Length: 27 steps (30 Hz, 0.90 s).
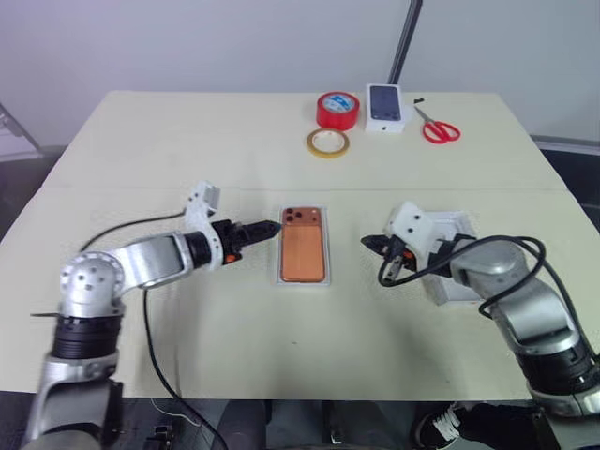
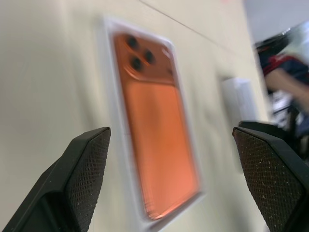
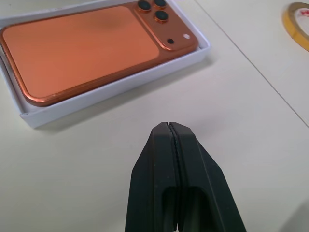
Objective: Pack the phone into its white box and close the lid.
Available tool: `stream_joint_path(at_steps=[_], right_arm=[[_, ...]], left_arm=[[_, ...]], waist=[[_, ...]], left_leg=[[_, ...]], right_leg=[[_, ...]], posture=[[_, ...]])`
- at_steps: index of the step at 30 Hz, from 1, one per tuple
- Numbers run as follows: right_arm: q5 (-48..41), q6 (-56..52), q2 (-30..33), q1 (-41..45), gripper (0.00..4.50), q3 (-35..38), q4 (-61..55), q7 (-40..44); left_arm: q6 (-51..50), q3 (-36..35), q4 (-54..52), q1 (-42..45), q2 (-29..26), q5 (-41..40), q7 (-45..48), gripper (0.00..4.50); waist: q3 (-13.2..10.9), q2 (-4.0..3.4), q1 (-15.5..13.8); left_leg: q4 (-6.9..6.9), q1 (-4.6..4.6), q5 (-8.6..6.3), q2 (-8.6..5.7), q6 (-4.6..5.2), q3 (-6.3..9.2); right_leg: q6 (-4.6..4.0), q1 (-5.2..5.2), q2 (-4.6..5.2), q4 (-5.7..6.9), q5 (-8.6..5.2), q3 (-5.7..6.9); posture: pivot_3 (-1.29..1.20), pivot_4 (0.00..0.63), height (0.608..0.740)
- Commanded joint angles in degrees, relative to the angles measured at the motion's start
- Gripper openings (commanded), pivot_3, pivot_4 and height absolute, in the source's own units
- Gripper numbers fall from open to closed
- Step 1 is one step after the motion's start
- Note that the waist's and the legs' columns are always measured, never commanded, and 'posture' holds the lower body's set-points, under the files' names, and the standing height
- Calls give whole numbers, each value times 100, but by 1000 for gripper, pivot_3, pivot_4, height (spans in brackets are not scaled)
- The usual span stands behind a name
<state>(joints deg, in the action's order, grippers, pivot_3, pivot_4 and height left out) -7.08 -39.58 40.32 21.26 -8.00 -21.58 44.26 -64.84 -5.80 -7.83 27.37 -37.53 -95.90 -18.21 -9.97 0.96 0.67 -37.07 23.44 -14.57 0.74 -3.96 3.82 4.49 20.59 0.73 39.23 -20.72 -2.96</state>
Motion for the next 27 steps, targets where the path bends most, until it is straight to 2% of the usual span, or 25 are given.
stream_joint_path(at_steps=[1,2,4,7,9,10,12,20,23,27], right_arm=[[234,-102,-73,360,0,-169,217,-227],[280,-147,-114,444,0,-271,281,-252],[379,-189,-181,562,0,-440,353,-305],[640,-328,-423,868,0,-877,576,-457],[851,-398,-566,1034,0,-1157,742,-545],[938,-432,-636,1106,0,-1260,819,-595],[1144,-362,-753,1223,0,-1488,968,-673],[1326,-315,-1215,1461,0,-1757,1331,-660],[1309,-387,-1103,1407,0,-1677,1099,-526],[1246,-541,-629,1115,0,-1502,588,-282]], left_arm=[[240,25,-270,83,-417,1234,930,3865],[393,208,-287,93,-565,1779,1221,3729],[568,552,-327,103,-749,2617,1695,3005],[1060,1468,-331,204,-846,4087,2390,1485],[1166,1781,-178,328,-621,4601,2650,423],[1190,1928,-101,392,-517,4825,2771,62],[1168,2225,-5,498,-344,5233,3049,62],[994,2566,249,749,444,6068,3853,62],[794,2519,287,909,849,6103,4038,62],[585,2588,335,1112,1366,6157,4297,62]], waist=[[-1,-1,5],[-2,-1,6],[-3,-3,4],[-6,-8,12],[-11,-7,4],[-12,-5,-2],[-14,-4,5],[-14,-4,-4],[-14,-4,-15],[-15,-4,-50]], left_leg=[[0,0,3,0,-6,0],[1,0,11,0,-18,0],[6,0,12,0,-20,-1],[12,0,12,0,-21,-4],[11,0,11,-1,-19,-6],[11,2,10,0,-18,-6],[8,5,9,0,-15,-5],[3,6,0,2,1,-3],[-2,6,-1,-4,3,-1],[-4,6,-3,-10,7,3]], right_leg=[[0,0,-1,0,0,0],[0,1,-2,0,0,1],[-1,2,-5,0,0,1],[-2,4,-6,-5,-1,0],[-2,5,-3,-4,-1,-2],[-2,6,-3,-4,-1,-2],[-2,7,-1,-4,-1,-1],[-1,10,-1,6,0,0],[-1,5,6,5,0,3],[0,1,11,2,-1,7]], posture=[[0,150,740],[0,150,740],[0,150,740],[0,150,740],[0,150,740],[0,150,740],[0,150,740],[0,150,740],[0,150,740],[0,150,740]])
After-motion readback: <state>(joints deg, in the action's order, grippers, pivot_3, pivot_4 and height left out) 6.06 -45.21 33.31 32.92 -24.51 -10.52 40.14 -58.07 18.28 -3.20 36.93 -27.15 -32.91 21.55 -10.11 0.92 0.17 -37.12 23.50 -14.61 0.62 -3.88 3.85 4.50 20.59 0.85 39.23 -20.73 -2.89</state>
